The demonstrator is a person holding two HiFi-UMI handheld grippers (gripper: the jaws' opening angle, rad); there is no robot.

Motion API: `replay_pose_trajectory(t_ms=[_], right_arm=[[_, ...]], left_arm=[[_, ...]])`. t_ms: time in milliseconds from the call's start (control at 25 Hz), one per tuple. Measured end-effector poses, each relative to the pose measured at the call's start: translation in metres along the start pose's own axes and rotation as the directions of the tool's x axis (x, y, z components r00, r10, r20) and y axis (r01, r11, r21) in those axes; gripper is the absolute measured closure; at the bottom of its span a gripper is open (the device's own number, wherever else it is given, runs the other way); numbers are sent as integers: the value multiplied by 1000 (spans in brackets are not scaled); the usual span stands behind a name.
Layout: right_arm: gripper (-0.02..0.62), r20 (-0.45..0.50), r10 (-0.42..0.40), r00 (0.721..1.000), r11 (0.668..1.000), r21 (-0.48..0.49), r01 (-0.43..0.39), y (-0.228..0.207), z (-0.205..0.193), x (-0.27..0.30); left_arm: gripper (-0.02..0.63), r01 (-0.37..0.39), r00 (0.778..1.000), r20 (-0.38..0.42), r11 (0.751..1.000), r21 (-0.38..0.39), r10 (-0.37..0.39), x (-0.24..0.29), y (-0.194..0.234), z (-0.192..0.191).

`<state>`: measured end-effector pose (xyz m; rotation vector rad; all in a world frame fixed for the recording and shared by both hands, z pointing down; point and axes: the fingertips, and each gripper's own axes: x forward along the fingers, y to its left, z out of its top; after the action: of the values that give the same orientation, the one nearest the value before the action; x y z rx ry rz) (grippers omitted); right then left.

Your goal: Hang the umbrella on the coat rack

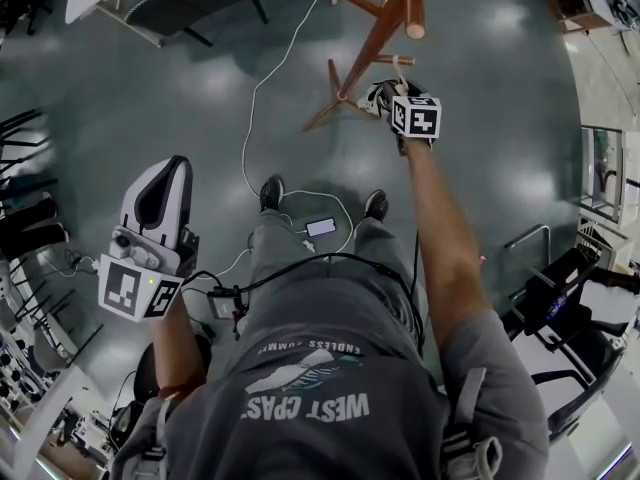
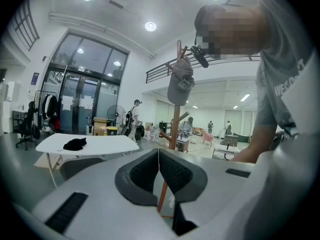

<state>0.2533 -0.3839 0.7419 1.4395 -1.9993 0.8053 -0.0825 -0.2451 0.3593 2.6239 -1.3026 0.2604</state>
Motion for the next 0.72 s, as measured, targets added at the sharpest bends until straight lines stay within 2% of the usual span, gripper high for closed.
replay_pose_trajectory(t_ms=[120,200,240,440,720], right_arm=[[413,11,34,999,999,-16,-34,8,2,1],[470,30,57,998,998,-23,-56,13,11,-1],[472,30,66,997,997,-34,-65,14,14,-1],[445,18,86,996,994,-75,-84,13,20,-11],[471,110,92,990,994,-67,-85,-4,40,-58]], left_arm=[[586,4,1000,3,1000,6,-4,1,-3,3],[586,8,1000,8,1000,10,-9,1,-5,6],[586,11,1000,11,1000,12,-11,1,-5,8],[586,24,999,24,999,21,-25,5,-13,12],[586,43,998,46,996,73,-46,19,-28,27]])
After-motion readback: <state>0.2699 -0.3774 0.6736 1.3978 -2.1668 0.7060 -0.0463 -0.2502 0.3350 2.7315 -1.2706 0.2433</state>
